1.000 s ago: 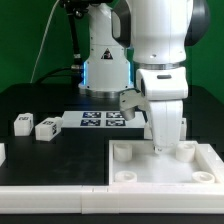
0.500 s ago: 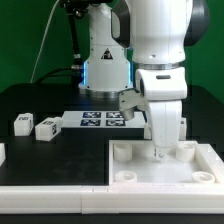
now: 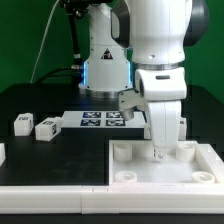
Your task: Assemble one leg
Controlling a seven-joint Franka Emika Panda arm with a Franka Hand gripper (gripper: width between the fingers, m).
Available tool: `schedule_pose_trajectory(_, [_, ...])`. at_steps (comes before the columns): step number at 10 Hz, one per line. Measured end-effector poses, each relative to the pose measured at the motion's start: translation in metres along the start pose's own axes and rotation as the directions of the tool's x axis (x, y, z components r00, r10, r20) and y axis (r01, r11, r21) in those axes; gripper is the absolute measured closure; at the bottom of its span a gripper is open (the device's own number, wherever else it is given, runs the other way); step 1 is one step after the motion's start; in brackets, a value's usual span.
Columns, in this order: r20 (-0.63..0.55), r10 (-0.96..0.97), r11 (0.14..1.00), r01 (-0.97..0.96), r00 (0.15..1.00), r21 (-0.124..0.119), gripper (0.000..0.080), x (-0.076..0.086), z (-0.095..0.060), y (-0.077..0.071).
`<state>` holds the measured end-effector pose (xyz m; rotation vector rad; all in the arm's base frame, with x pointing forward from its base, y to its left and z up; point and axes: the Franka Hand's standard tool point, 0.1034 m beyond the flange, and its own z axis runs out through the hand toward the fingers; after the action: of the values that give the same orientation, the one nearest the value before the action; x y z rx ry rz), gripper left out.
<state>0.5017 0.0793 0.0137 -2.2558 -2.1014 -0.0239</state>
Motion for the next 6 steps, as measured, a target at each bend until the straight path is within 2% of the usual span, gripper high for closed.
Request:
schedule_pose_trajectory(3, [0.017, 0.076, 0.997, -0.076, 0.997, 0.004, 0.0150, 0.004, -0.017, -0.020])
schedule_pose_trajectory(4, [0.020, 0.092, 0.996, -0.092, 0.996, -0.002, 0.0150, 0.004, -0.025, -0.025])
schedule_pose_trajectory(6, [0.021, 0.109, 0.994, -0.109, 0.994, -0.004, 0.0150, 0.003, -0.027, -0.026])
